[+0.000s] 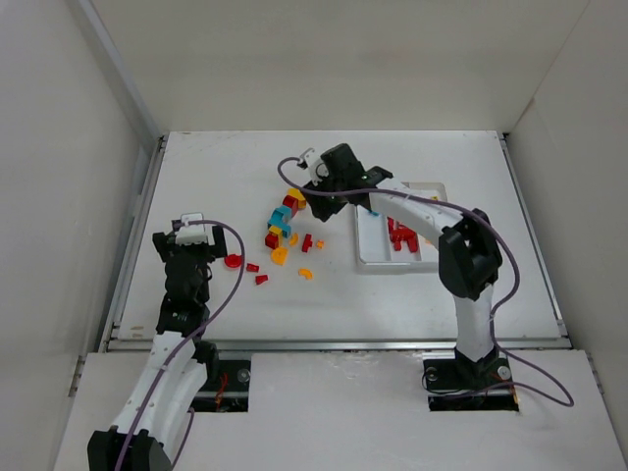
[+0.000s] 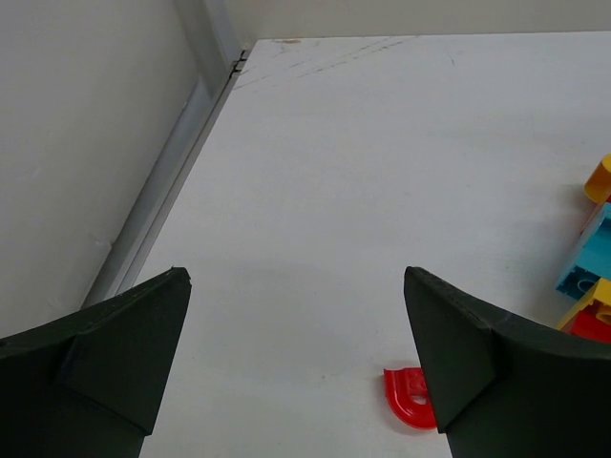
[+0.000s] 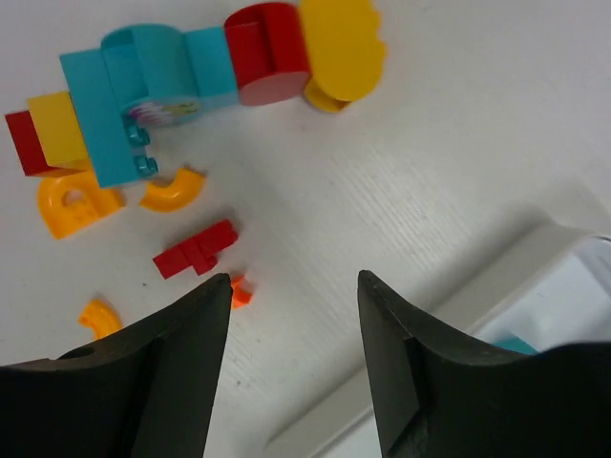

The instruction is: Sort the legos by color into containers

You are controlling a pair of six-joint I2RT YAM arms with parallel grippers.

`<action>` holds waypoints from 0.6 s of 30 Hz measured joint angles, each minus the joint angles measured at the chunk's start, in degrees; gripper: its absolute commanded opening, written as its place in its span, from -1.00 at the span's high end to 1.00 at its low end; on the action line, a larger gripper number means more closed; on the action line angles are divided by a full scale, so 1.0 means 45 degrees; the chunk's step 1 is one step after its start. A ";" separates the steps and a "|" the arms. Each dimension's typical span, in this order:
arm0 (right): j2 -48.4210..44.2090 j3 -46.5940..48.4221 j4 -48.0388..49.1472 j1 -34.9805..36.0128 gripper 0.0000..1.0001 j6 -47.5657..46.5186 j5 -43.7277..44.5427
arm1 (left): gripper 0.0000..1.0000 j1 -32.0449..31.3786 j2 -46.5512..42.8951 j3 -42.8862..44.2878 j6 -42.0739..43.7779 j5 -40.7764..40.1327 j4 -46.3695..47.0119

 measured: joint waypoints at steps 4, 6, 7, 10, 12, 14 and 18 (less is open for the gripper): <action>0.1180 0.0165 -0.0437 -0.0044 -0.24 -0.0661 -0.1219 | -0.85 0.0000 0.0000 0.0005 0.0000 0.0058 -0.0092; 0.1452 -0.0068 -0.0690 -0.0117 -0.30 -0.1001 -0.1418 | -0.85 0.0005 0.0000 0.0010 0.0000 0.0092 -0.0102; 0.1525 -0.0219 -0.0884 -0.0107 -0.30 -0.1180 -0.1457 | -0.85 0.0005 0.0000 0.0010 0.0000 0.0112 -0.0102; 0.1569 -0.0389 -0.1190 0.0117 -0.30 -0.1511 -0.1559 | -0.85 0.0000 0.0000 0.0015 0.0000 0.0185 -0.0121; 0.1569 -0.0413 -0.1185 0.0282 -0.30 -0.1622 -0.1622 | -0.85 0.0005 0.0000 0.0015 0.0000 0.0209 -0.0131; 0.1569 -0.0413 -0.1175 0.0423 -0.30 -0.1690 -0.1681 | -0.85 0.0000 0.0000 0.0015 0.0000 0.0238 -0.0155; 0.1574 -0.0413 -0.1166 0.0495 -0.30 -0.1710 -0.1860 | -0.88 0.0005 0.0000 0.0015 0.0000 0.0306 -0.0165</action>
